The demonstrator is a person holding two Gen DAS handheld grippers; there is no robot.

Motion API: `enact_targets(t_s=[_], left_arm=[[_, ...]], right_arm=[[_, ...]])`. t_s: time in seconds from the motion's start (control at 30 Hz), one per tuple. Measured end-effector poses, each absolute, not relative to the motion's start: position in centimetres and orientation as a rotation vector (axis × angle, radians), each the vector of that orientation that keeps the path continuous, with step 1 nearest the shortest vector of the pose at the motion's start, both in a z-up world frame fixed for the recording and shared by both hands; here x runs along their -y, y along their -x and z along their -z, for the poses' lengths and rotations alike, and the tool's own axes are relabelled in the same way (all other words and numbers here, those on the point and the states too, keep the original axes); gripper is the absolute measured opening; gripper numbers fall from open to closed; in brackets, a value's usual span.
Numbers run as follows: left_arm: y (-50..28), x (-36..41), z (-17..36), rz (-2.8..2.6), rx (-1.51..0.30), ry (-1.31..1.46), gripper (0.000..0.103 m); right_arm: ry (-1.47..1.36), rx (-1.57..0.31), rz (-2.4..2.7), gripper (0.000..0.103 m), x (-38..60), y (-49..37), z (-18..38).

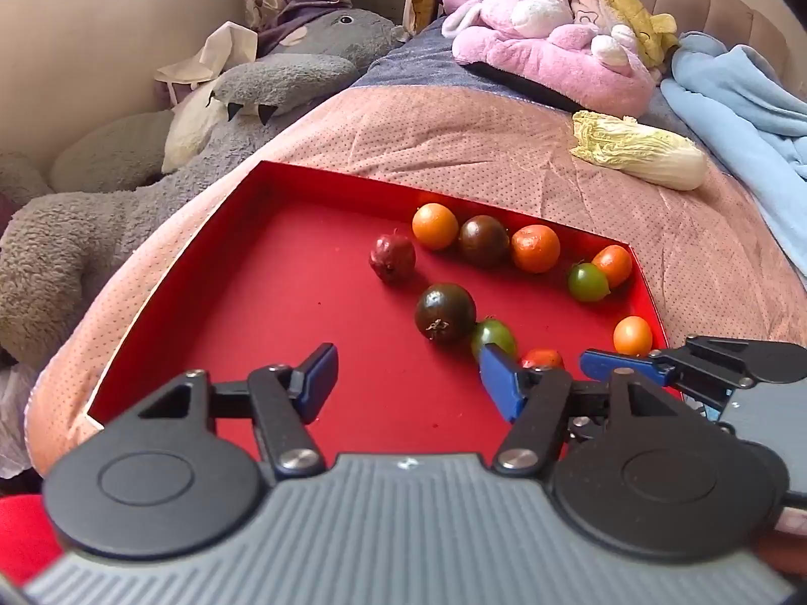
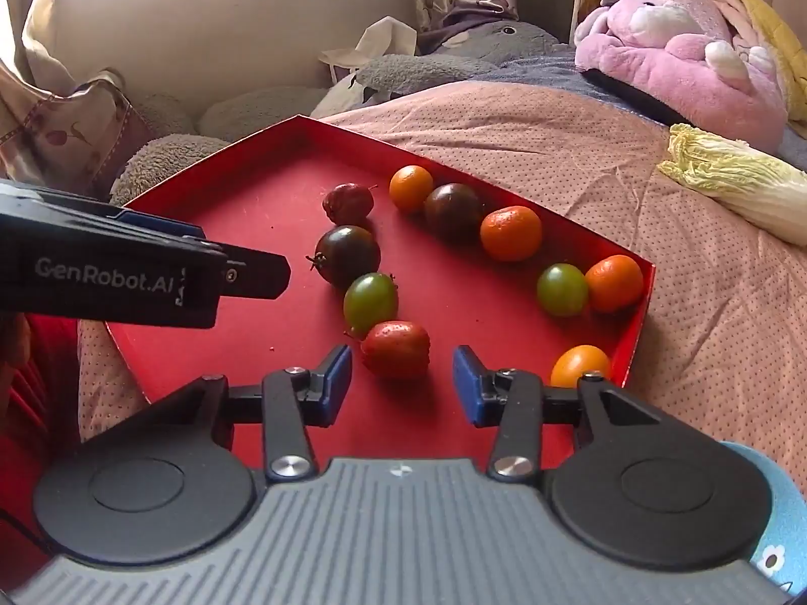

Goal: Organize fruits
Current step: 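Grasp a red tomato with the right gripper while the left grasps a green tomato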

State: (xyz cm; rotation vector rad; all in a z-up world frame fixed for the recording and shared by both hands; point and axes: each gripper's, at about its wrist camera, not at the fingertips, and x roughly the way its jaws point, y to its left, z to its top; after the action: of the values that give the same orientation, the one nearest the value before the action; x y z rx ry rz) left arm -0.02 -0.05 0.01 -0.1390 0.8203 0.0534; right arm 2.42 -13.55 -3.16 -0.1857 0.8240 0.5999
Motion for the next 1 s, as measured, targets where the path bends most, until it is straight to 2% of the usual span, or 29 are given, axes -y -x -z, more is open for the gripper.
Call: enact_targets(t_s=[0.1, 0.6, 0.73, 0.9, 0.97, 1.0], left_arm=[[0.0, 0.4, 0.1, -0.032, -0.821, 0.136, 0.065], [-2.4, 3.2, 2.4, 0.075, -0.923, 0.091, 0.065], [-3.5, 3.8, 3.2, 0.088, -0.955, 0.085, 0.046], [-4.7, 4.0, 3.5, 0.063, -0.927, 0.067, 0.04], [-4.9, 4.0, 3.6, 0.053, -0.919, 0.065, 0.031], [-4.9, 3.9, 3.6, 0.052, -0.918, 0.067, 0.03]], right_arm=[[0.184, -0.837, -0.606, 0.037, 13.2, -3.2, 3.6], [0.106, -0.823, -0.551, 0.037, 18.0, -0.3, 1.6], [0.093, -0.817, -0.546, 0.037, 18.5, 0.0, 1.1], [0.081, -0.808, -0.549, 0.037, 18.7, 0.2, 0.5], [0.085, -0.807, -0.55, 0.037, 18.7, 0.3, 0.5], [0.086, -0.806, -0.549, 0.037, 18.7, 0.3, 0.4]])
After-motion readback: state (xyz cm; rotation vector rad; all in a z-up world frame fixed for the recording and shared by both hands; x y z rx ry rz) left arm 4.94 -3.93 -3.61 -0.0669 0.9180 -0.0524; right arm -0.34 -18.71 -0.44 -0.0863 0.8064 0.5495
